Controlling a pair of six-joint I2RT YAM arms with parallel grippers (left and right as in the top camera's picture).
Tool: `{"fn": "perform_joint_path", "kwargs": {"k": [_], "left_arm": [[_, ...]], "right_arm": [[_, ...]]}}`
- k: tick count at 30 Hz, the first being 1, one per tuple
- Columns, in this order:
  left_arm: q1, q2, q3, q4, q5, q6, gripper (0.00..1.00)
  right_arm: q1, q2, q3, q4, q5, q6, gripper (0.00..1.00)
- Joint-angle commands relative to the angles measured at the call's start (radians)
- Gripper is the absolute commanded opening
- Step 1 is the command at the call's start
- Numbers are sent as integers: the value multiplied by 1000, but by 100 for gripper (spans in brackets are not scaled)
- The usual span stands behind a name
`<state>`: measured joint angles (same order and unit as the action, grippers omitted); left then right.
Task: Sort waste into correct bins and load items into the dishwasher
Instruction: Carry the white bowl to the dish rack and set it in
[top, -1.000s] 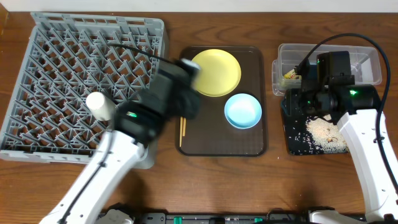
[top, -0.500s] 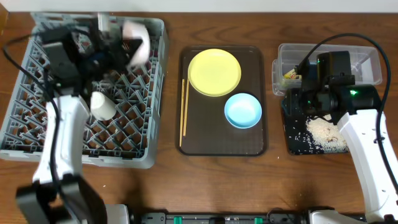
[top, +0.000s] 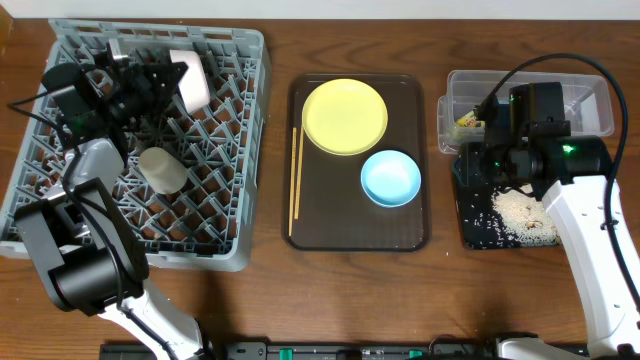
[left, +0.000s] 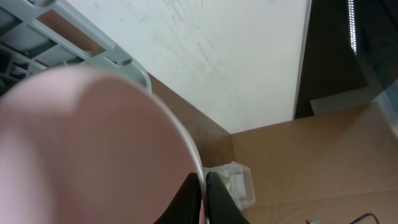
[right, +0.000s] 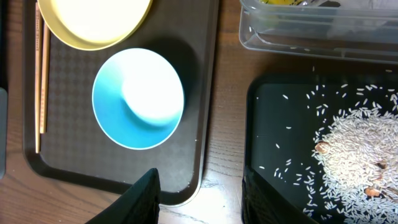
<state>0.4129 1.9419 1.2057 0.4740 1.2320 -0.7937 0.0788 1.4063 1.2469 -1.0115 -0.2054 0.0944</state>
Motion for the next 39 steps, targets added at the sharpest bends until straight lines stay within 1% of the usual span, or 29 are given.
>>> {"fn": "perform_joint_path", "kwargs": {"k": [1,5,8,9,10,11,12,13,15,17,19,20,23,25,27,29,31,36,39], "left_arm": [[24,33,17,0,6,-16,6],[72,39,16,-1,32,-32,7],[94,39,16,-5,61,-32,16],[101,38,16,-5,80,-32,24],[109,38,16,-5,97,-32,27],[115,37,16,-5,100,-32,37],[122,35,16,-5,100,-32,44],[126,35,16,-5,99,-32,48],[132,35,16,-17,87,-31,63],[140,35,16,-27,79,-27,69],[151,35,16,-33,76,-28,77],[161,34,16,-63,68,-27,81],[193,31,16,-196,57,38,86],[211,20,16,-294,13,99,88],[224,-3,16,-410,-53,194,89],[230,-27,16,-484,-98,270,90],[234,-62,16,-534,-140,326,93],[235,-177,16,-538,-181,334,94],[208,-286,16,-563,-190,343,95]], "right_arm": [[-10,-4,1,-6,3,2,40],[-10,-4,1,-15,3,2,40],[-10,-4,1,-10,3,2,40],[-10,-4,1,-10,3,2,40],[-10,-4,1,-12,3,2,40],[-10,-4,1,-14,3,2,40],[-10,-4,1,-16,3,2,40],[-10,-4,1,-16,3,2,40],[-10,-4,1,-15,3,2,40],[-10,-4,1,-16,3,2,40],[-10,-4,1,-18,3,2,40],[-10,-4,1,-18,3,2,40],[-10,-4,1,-17,3,2,40],[-10,-4,1,-18,3,2,40],[-10,-4,1,-18,3,2,40],[-10,-4,1,-18,3,2,40],[-10,-4,1,-18,3,2,40],[-10,-4,1,-18,3,2,40],[-10,-4,1,-20,3,2,41]]}}
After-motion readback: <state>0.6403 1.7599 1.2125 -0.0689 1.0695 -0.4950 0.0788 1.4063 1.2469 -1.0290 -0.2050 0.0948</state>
